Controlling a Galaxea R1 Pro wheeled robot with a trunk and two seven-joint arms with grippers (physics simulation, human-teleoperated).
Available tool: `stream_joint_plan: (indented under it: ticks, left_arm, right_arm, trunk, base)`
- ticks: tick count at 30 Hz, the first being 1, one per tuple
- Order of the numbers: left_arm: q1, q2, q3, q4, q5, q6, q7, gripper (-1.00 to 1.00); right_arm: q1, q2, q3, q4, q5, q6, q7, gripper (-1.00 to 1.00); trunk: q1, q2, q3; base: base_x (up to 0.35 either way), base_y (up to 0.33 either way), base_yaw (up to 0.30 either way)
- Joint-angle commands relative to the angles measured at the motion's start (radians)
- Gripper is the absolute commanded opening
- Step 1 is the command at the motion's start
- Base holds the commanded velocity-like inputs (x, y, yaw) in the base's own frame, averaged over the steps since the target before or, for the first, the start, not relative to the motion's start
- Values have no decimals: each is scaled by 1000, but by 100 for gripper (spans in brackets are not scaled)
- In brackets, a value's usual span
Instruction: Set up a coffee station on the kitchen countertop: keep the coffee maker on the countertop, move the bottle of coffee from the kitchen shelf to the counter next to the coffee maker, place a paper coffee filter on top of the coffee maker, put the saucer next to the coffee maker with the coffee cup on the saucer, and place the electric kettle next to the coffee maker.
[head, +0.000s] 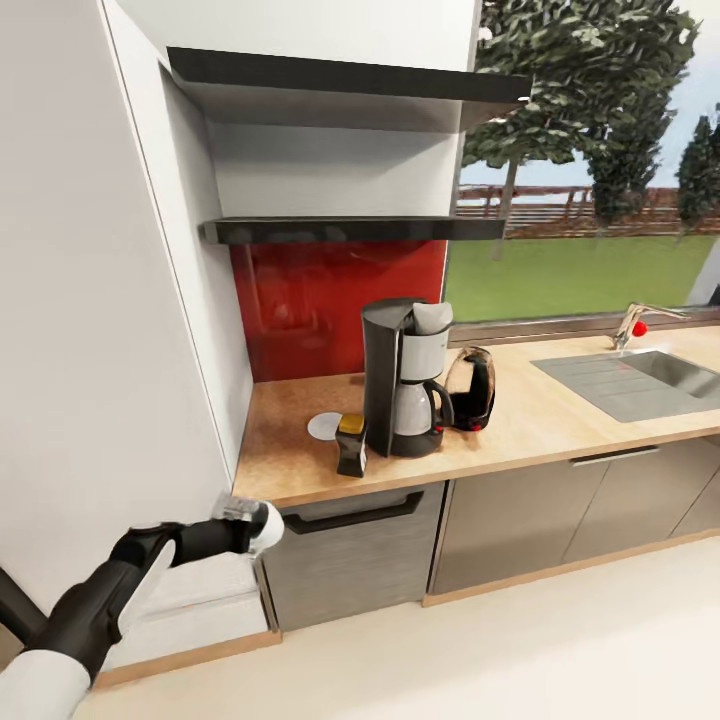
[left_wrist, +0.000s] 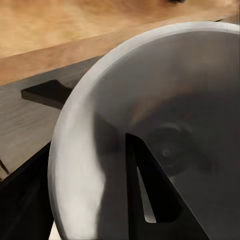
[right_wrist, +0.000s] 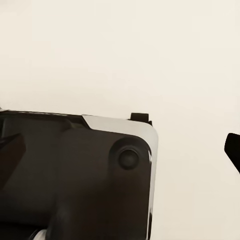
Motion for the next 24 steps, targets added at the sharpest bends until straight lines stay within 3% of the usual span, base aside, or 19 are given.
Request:
stream_joint_plan:
  ticks: [1, 6, 11, 16, 24]
  left_arm:
    - [-19, -1, -2, -3, 5, 33, 3, -100]
    - [-110, -6, -3, -7, -2, 155, 11, -100]
    - [-164, -9, -2, -7, -36, 227, 37, -100]
    - [-203, -58, -2, -7, -52, 263, 127, -100]
    - [-237, -163, -2, -6, -54, 317, 225, -100]
  right_arm:
    - [-1, 1, 9, 2, -9, -3, 3, 100]
    - [-1, 6, 13, 5, -8, -3, 4, 100]
    - [-1, 6, 11, 4, -8, -3, 5, 100]
    - [-1, 5, 10, 5, -9, -3, 4, 100]
    - [-1, 0, 7, 5, -9, -3, 3, 100]
  trunk:
    - [1, -2, -2]
    - [1, -2, -2]
    - [1, -2, -2]
    - [1, -2, -2]
    - [1, -2, -2]
  base:
    - [0, 0, 0]
    - [0, 0, 0]
    - [0, 0, 0]
    - [0, 0, 0]
    - [0, 0, 0]
